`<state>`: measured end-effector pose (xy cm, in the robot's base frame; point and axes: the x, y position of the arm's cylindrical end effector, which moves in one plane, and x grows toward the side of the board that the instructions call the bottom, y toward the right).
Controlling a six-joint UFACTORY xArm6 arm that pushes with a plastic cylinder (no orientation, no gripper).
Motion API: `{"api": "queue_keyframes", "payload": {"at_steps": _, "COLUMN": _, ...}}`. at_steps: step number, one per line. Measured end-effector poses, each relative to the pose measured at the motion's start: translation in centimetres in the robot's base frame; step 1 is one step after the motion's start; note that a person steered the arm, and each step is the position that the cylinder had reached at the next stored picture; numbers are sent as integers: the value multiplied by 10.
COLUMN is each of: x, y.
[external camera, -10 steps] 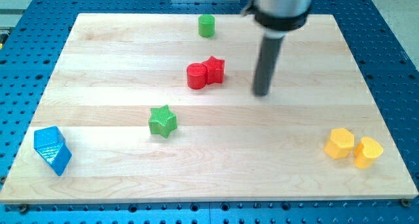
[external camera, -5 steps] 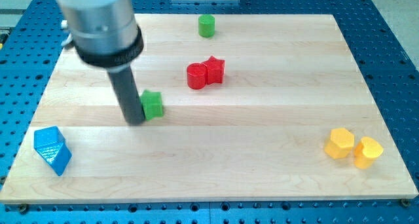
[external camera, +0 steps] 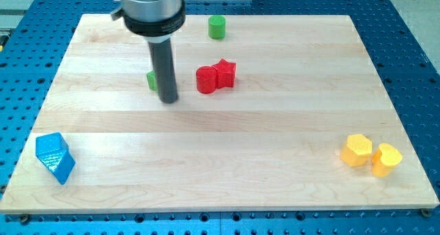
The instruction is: Move the green star into the green circle
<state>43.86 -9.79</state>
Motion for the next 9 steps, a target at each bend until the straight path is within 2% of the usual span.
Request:
{"api": "queue_keyframes", "payload": {"at_steps": 1, "x": 3, "y": -16}}
{"api": "queue_keyframes", "payload": {"at_steps": 2, "x": -61, "y": 12}}
{"api": "queue_keyframes", "payload": {"at_steps": 3, "x": -103, "y": 17}}
{"api": "queue_keyframes", "payload": {"at_steps": 4, "x": -67, "y": -23}}
{"api": "queue_keyframes", "payload": {"at_steps": 5, "x": -89, "y": -29}}
{"api": "queue_keyframes", "payload": {"at_steps": 6, "x": -132, "y": -14}}
{"api": "queue_keyframes", "payload": {"at_steps": 8, "x": -143, "y": -6}}
{"api": "queue_keyframes", "payload": {"at_steps": 9, "x": -156, "y": 36}}
